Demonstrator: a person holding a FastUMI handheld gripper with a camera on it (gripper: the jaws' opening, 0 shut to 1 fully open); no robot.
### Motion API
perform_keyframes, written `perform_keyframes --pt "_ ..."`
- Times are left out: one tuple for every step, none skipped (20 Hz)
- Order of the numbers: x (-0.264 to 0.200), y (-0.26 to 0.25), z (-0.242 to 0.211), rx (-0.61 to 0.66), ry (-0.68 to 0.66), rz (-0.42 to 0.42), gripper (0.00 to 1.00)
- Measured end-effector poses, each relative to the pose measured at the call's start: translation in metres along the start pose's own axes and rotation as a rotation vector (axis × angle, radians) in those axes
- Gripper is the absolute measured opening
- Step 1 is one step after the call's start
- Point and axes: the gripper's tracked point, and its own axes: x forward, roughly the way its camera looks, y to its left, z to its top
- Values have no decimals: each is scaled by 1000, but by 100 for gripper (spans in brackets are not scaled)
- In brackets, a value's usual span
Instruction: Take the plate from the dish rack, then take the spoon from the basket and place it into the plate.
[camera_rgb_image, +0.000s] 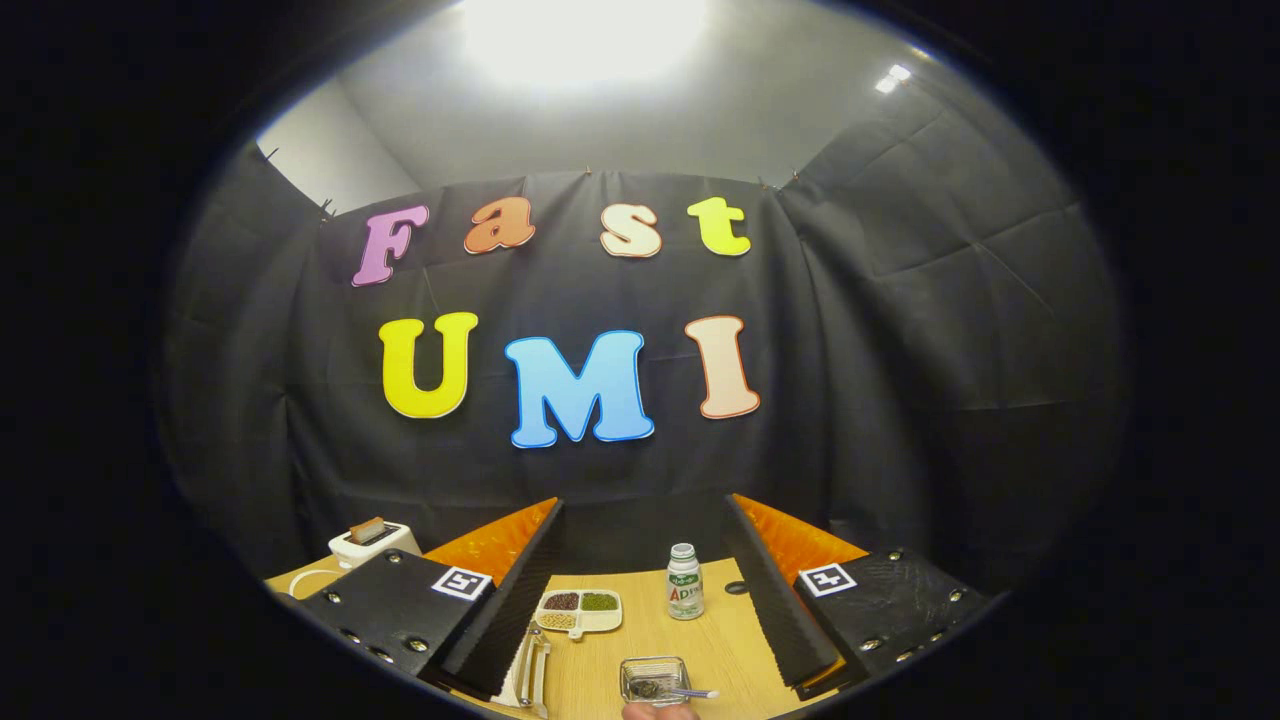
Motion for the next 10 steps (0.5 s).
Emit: perform_keyframes --pt "1 6 1 -6 0 1 96" --pt "2 12 3 -9 2 6 96" --pt "4 18 5 -8 6 14 96" --pt "6 24 5 -1 16 22 96" --pt "9 30 4 8 33 29 96" --pt "12 35 0 14 62 32 96" --pt "16 42 -5 19 99 50 96" --pt "20 52 -12 22 144 73 96" --pt "23 59 -17 25 182 95 96" --pt "28 65 -17 36 205 116 96"
